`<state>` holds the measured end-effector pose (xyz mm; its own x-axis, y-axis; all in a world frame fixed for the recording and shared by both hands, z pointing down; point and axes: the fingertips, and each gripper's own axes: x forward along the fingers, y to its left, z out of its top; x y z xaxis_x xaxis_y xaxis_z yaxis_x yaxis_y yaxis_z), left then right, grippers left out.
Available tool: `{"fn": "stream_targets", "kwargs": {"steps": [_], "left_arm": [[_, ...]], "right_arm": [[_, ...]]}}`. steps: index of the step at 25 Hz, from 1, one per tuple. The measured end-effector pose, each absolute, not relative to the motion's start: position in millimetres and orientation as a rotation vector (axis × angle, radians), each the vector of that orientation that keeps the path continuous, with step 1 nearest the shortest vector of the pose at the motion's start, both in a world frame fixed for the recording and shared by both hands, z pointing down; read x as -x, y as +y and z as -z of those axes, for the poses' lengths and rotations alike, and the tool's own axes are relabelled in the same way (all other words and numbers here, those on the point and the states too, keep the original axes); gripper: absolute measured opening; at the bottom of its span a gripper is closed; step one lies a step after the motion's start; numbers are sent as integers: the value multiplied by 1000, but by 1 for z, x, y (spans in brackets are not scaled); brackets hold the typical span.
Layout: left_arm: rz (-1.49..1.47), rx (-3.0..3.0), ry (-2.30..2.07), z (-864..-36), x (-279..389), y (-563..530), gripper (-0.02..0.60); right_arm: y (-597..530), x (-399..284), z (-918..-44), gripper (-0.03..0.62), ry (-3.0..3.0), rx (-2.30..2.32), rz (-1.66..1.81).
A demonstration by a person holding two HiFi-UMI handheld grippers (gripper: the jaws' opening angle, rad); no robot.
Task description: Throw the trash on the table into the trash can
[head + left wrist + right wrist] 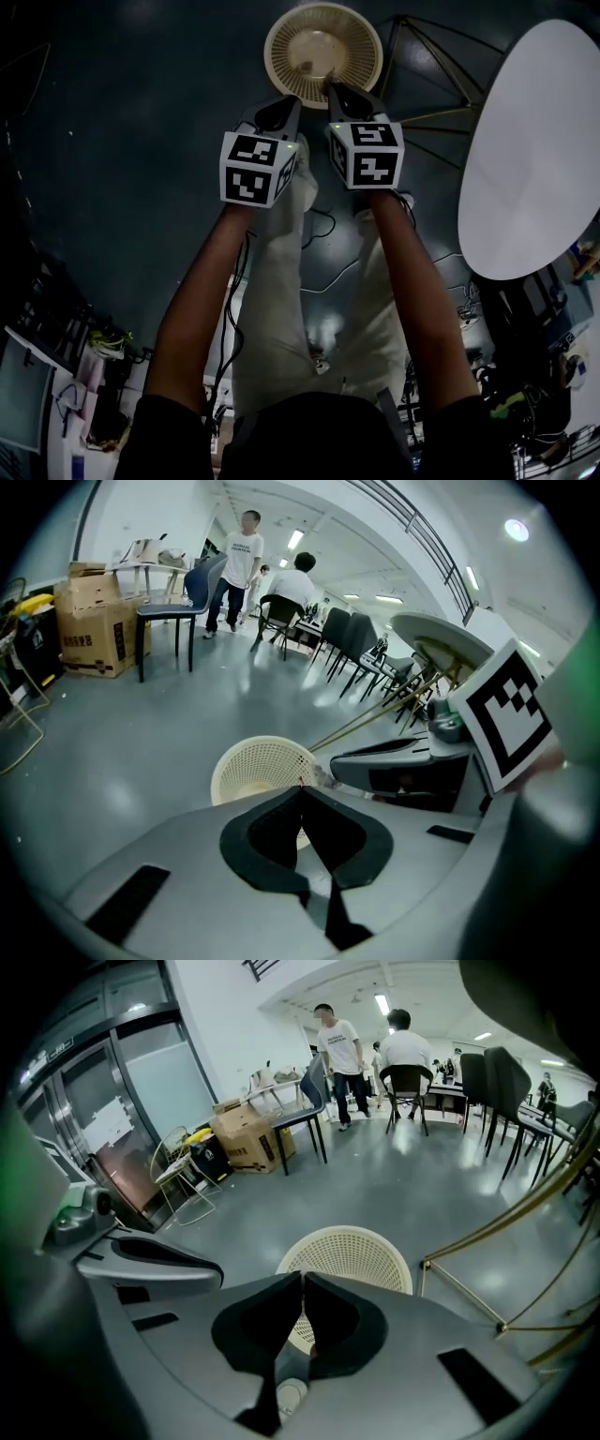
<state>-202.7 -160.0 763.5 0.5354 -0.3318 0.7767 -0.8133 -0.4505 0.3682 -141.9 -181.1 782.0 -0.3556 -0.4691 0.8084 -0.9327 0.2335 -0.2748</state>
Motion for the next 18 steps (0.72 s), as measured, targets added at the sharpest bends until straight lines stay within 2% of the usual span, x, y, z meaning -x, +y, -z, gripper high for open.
{"fn": "stream_targets", "kwargs": {"steps": [18], "left_arm": [[-839, -2033, -932, -810, 202, -166, 15]], "right_arm": [[-176, 130, -835, 27, -1869, -1313, -1024]]}}
